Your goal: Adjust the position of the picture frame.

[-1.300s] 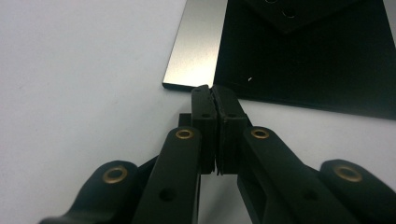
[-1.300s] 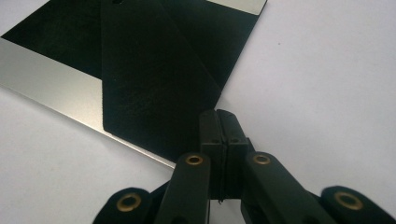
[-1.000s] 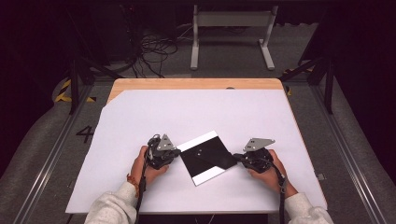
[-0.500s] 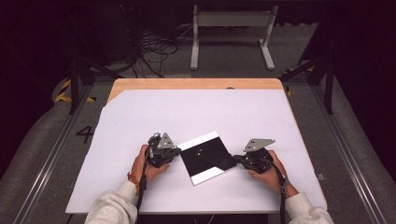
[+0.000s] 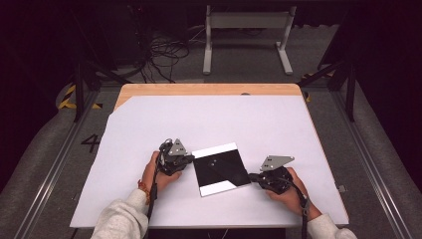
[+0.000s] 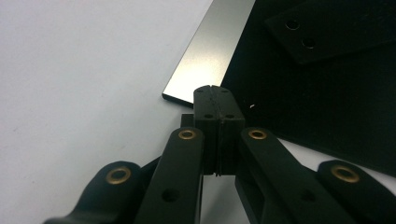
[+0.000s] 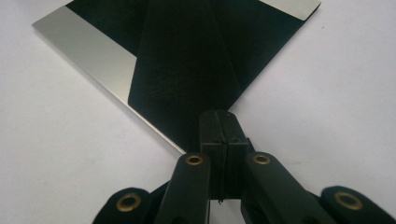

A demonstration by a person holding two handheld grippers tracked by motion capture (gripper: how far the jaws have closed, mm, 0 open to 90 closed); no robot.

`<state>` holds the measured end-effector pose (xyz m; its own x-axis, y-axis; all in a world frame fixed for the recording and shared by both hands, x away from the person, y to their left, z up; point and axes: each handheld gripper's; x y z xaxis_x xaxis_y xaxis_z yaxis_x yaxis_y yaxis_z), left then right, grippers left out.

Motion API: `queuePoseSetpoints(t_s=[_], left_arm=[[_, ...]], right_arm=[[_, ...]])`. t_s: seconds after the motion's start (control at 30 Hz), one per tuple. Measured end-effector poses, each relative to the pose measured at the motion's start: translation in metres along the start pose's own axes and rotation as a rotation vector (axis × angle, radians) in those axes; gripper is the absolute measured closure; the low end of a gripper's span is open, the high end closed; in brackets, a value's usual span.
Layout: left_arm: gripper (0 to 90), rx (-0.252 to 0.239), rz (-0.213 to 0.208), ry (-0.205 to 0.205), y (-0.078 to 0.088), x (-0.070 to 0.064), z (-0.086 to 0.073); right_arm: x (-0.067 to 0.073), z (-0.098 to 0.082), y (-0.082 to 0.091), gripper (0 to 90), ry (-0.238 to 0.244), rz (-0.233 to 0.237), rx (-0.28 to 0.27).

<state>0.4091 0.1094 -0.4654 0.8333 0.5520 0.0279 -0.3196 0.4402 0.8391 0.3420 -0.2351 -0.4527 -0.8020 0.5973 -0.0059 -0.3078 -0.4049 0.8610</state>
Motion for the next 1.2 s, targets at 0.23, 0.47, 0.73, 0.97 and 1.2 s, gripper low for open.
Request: queuePoseSetpoints(t_s=[0.23, 0.47, 0.73, 0.97, 1.2], left_arm=[[89.7, 0.013, 0.007, -0.006, -0.004, 0.001, 0.009], [89.8, 0.005, 0.007, -0.005, -0.009, 0.002, 0.016], [89.8, 0.004, 0.011, 0.003, -0.014, 0.004, 0.023], [89.7, -0.001, 0.007, 0.005, -0.017, 0.006, 0.027], [88.1, -0.001, 0.02, 0.005, -0.017, 0.005, 0.029]], right_arm=[[0.007, -0.006, 0.004, 90.0, 0.001, 0.02, 0.0], [0.013, -0.009, 0.005, 90.0, 0.014, 0.012, 0.0], [0.014, -0.009, 0.006, 90.0, 0.02, 0.005, 0.007], [0.015, -0.009, 0.006, 90.0, 0.026, 0.002, 0.009], [0.014, -0.009, 0.007, 90.0, 0.024, 0.004, 0.012]])
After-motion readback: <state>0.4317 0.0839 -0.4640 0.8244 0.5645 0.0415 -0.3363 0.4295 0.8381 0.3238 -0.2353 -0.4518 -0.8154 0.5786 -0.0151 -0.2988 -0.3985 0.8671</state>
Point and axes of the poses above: each handheld gripper's, and its own axes: y roughly backward along the jaws, z roughly out of its top, x roughly to its left, and after that the axes turned 14 degrees about x, right-handed
